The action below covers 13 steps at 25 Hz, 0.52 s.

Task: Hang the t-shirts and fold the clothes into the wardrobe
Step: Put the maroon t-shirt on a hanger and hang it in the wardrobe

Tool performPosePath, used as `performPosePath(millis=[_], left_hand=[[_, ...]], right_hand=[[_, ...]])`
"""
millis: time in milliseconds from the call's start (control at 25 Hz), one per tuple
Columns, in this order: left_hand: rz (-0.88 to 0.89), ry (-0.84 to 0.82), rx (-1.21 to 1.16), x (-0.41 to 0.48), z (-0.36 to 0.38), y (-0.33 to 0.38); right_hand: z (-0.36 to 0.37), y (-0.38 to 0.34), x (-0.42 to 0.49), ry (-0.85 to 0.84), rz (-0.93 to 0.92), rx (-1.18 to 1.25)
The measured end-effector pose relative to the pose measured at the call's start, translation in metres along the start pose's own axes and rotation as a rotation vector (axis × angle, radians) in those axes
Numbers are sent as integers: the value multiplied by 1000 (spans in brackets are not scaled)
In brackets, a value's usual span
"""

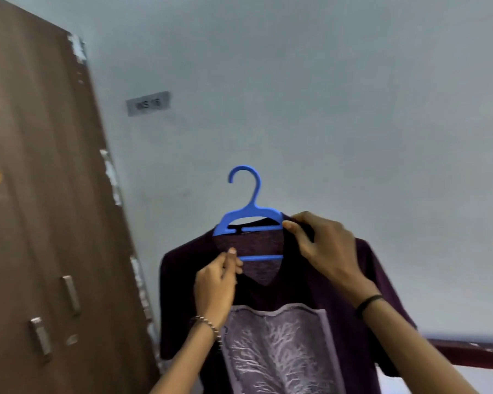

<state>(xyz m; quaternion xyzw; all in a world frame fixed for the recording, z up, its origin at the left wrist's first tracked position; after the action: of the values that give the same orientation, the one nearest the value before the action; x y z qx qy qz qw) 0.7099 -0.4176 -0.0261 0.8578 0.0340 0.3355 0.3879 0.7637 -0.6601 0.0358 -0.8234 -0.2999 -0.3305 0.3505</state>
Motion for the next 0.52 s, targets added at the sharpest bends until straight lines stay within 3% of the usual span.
performPosePath(millis=[520], left_hand=[[-226, 113, 149, -127, -132, -30]], right_hand=[[71, -130, -51, -229, -184, 344]])
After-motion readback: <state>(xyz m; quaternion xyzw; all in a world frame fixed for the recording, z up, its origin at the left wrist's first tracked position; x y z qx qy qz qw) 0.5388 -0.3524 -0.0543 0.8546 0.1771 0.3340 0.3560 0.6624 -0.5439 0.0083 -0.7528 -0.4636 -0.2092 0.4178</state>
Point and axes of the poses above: each hand's wrist, its own x-axis towards the middle knuckle, its own z-axis out of the palm, y = z × x, the point moved 7 cm from there along x, towards the middle knuckle, and after that the axes turned 14 degrees about -y, right-handed, at the moved point
